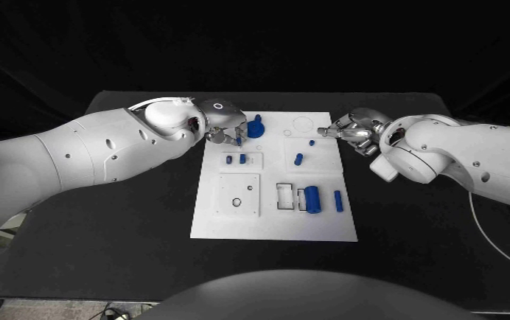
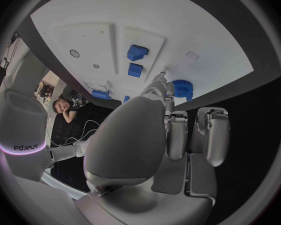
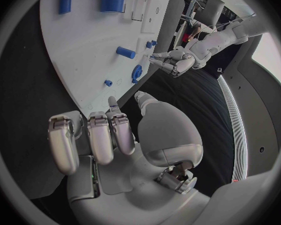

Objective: Assemble the parts on the task board

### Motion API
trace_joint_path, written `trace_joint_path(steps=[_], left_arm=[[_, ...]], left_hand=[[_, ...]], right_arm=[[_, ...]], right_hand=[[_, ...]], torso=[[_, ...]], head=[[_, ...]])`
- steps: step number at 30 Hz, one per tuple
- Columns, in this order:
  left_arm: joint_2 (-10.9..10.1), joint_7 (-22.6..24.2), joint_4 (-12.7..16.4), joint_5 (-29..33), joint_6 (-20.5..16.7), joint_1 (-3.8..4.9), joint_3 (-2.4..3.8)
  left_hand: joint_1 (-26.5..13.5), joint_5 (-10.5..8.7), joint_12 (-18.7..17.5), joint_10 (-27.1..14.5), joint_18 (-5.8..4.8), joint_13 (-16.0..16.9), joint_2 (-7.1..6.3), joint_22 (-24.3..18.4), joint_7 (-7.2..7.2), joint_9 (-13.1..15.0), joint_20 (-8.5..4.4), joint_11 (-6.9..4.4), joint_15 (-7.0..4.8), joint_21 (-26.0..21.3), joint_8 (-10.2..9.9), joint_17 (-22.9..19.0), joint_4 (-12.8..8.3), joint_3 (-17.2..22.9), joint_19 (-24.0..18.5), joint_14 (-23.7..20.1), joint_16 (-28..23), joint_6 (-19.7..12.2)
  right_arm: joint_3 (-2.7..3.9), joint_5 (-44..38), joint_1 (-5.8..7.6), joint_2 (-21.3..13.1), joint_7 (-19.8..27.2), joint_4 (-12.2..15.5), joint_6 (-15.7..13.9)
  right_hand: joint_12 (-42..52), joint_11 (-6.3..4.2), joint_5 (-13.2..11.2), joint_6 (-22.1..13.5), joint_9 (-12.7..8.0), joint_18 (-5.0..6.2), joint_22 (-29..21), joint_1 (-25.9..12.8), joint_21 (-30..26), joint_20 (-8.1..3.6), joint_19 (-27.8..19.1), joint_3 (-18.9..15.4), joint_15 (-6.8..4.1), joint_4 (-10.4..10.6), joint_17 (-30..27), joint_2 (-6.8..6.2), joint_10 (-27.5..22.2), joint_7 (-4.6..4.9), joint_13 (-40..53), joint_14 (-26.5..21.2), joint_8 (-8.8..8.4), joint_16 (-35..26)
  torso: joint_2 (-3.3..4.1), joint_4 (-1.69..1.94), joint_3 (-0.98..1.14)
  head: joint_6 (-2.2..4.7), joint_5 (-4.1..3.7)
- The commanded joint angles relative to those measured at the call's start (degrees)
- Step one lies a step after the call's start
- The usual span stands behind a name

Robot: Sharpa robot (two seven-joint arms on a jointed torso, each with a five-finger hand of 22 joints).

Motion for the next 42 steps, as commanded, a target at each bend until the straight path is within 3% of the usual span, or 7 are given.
trace_joint_path(steps=[1,42], left_arm=[[0.52,0.37,-0.34,-0.79,0.73,-0.04,0.03],[1.5,0.8,-1.7,-2.15,2.46,-0.2,0.03]], left_hand=[[0.24,0.38,-0.32,-0.42,-0.44,0.1,0.32,15.09,-0.16,-0.01,-0.16,-0.13,0.47,0.14,-0.01,15.09,0.03,0.43,5.93,5.97,0.15,-0.11],[-0.01,0.37,-0.32,-1.08,-0.44,0.11,0.23,15.09,-0.41,-0.11,-0.14,-0.36,0.29,0.14,-0.31,15.09,0.13,0.83,5.93,5.97,0.15,-0.34]], right_arm=[[-0.01,-0.19,-0.04,-0.02,0.16,0.06,0.78],[0.0,-0.15,-0.04,0.0,0.21,0.05,0.87]], right_hand=[[0.16,0.33,0.28,0.02,0.08,-0.38,15.05,0.54,0.26,0.49,5.9,-0.4,0.51,-0.03,15.09,-0.07,6.0,0.3,15.1,5.98,0.2,0.24],[0.16,0.35,0.28,0.11,0.12,-0.38,15.05,0.56,0.26,0.51,5.9,-0.46,0.52,-0.02,15.09,-0.06,6.0,0.32,15.1,5.98,0.28,0.24]], torso=[[0.04,0.04,0.0],[0.02,0.01,0.04]], head=[[-0.01,-0.08],[-0.01,-0.06]])
